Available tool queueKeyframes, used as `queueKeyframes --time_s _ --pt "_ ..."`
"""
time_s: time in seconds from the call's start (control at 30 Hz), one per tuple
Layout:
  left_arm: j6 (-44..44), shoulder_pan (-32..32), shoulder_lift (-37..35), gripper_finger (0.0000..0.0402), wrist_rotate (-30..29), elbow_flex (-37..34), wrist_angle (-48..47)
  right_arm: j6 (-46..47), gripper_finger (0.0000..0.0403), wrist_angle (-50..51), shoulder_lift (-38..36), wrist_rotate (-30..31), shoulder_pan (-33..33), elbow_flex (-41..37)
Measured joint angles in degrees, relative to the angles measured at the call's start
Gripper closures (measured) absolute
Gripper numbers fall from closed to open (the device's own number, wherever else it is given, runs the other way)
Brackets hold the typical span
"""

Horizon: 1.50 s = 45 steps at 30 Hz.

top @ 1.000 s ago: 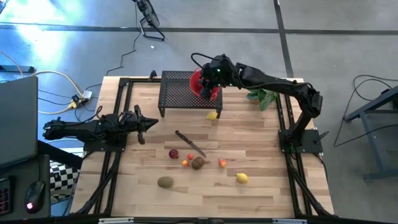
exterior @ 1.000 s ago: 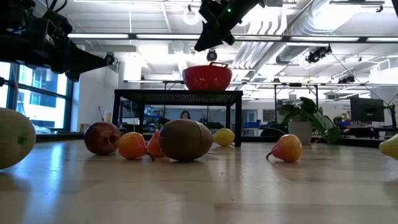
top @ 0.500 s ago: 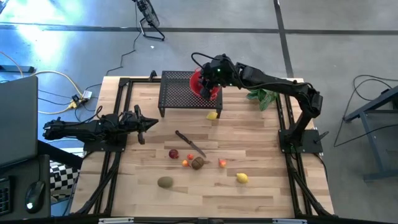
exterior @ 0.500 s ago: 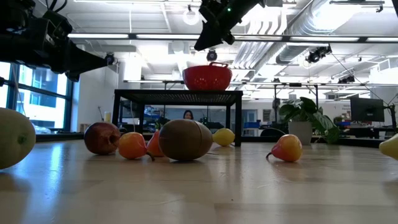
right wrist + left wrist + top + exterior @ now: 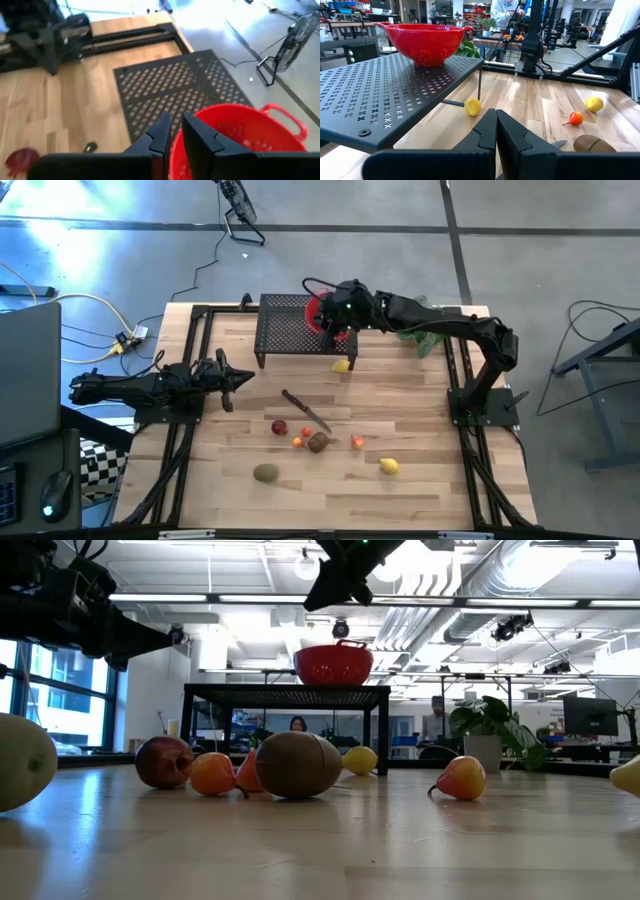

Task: Pick & Place Fruit
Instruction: Put the bottom right pear into the colander on the shelf

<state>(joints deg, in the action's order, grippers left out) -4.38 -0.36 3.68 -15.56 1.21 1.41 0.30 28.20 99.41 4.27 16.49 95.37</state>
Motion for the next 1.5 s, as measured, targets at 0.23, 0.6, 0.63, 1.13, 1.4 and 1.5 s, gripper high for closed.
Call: queueKeyframes --time_s 0.23,0.6,0.63,1.13,1.4,1.5 --pt "0.00 0.00 0.00 0.0402 -0.02 0.00 -0.01 -0.02 0.0369 1.63 -0.08 -0.14 -2.84 0.00" --pt "0.00 0.00 0.02 0.0402 0.01 0.00 -0.02 1.14 0.0369 5.69 -3.25 0.20 -5.38 -0.01" --pt "0.00 -0.01 0.02 0.0402 0.01 0.00 -0.02 1.55 0.0369 6.84 -4.13 0.24 -5.38 -0.25" --pt "0.00 0.00 0.01 0.0402 0.01 0.00 -0.01 9.49 0.0369 3.31 -21.97 7.62 -8.81 -17.21" --pt "0.00 0.00 0.02 0.0402 0.01 0.00 -0.01 16.76 0.0369 -4.91 -30.51 9.60 -12.84 -32.91" --pt "0.00 -0.02 0.00 0.0402 0.01 0.00 0.00 19.81 0.0369 -7.20 -31.67 9.41 -14.77 -37.43"
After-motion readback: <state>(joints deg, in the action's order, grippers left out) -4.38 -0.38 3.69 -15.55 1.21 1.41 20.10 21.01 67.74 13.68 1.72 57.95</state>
